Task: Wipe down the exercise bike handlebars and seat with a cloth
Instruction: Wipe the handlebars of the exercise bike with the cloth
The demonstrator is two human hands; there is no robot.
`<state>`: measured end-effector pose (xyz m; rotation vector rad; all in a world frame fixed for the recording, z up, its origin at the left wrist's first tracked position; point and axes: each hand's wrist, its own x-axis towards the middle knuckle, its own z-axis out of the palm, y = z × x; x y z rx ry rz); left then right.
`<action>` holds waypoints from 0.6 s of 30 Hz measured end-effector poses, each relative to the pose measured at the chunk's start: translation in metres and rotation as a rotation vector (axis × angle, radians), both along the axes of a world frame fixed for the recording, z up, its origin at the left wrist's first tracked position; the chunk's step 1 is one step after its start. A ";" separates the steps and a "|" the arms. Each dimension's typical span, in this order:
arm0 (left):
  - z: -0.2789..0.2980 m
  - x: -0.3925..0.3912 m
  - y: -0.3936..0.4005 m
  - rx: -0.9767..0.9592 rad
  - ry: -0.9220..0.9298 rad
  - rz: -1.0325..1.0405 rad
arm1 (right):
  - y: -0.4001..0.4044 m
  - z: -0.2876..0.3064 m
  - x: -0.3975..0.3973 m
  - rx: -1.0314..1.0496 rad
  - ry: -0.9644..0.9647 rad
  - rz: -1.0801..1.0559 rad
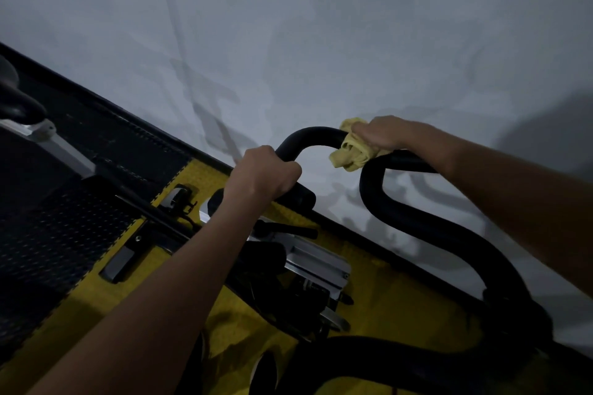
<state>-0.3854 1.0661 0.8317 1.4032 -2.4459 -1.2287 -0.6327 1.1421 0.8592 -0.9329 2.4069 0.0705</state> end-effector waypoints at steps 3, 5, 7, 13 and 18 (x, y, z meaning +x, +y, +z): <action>0.001 0.000 0.001 0.009 0.002 0.017 | -0.005 0.020 -0.002 -0.152 0.108 -0.094; 0.001 0.000 0.000 0.017 0.011 0.026 | -0.010 0.035 -0.004 -0.226 0.142 -0.051; 0.002 0.001 0.001 0.022 0.015 0.025 | -0.016 0.046 -0.008 -0.289 0.072 -0.023; 0.004 0.002 0.001 0.023 0.001 0.023 | -0.007 0.070 -0.035 -0.497 0.030 -0.143; 0.004 0.001 0.001 0.029 0.005 0.025 | 0.007 0.081 -0.030 -0.663 0.451 0.046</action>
